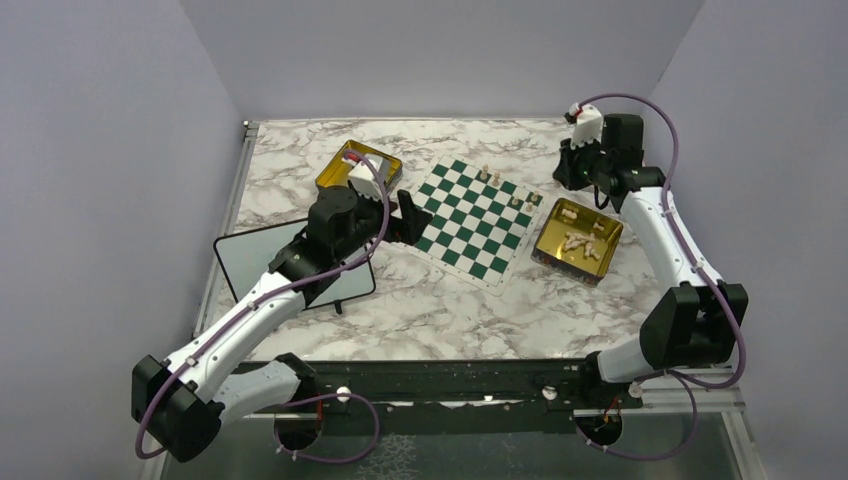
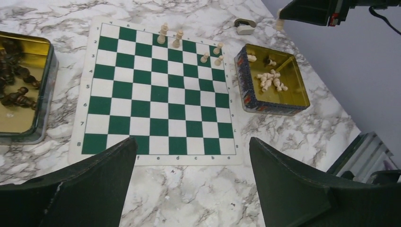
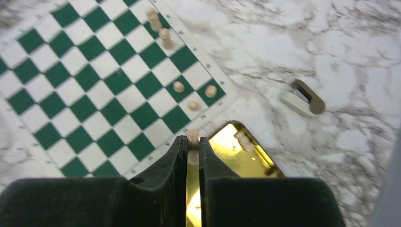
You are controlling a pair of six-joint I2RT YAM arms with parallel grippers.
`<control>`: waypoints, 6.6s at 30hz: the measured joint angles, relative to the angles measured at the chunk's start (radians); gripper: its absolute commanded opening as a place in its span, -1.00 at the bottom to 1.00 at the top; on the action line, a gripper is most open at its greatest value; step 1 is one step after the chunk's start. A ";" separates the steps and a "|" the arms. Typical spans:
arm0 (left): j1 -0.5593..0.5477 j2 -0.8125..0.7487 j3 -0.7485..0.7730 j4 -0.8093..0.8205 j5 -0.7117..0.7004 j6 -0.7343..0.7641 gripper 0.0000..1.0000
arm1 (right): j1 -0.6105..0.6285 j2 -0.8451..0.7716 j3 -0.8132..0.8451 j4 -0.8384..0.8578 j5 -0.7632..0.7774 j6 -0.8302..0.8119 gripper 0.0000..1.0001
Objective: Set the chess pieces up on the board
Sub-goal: Place the chess piece on the chessboard.
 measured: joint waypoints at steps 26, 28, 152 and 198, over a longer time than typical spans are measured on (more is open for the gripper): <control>-0.002 0.312 0.172 0.248 0.215 -0.097 0.39 | 0.282 -0.105 -0.200 0.513 -0.315 1.007 -0.92; -0.002 0.323 0.182 0.262 0.227 -0.082 0.35 | 0.285 -0.107 -0.210 0.534 -0.316 1.040 -0.92; 0.070 0.043 -0.007 -0.117 0.092 0.212 0.98 | 0.220 0.594 0.412 -0.105 0.569 0.633 -0.93; 0.070 0.027 -0.007 -0.125 0.055 0.230 0.98 | 0.175 0.764 0.576 -0.240 0.472 0.645 -0.80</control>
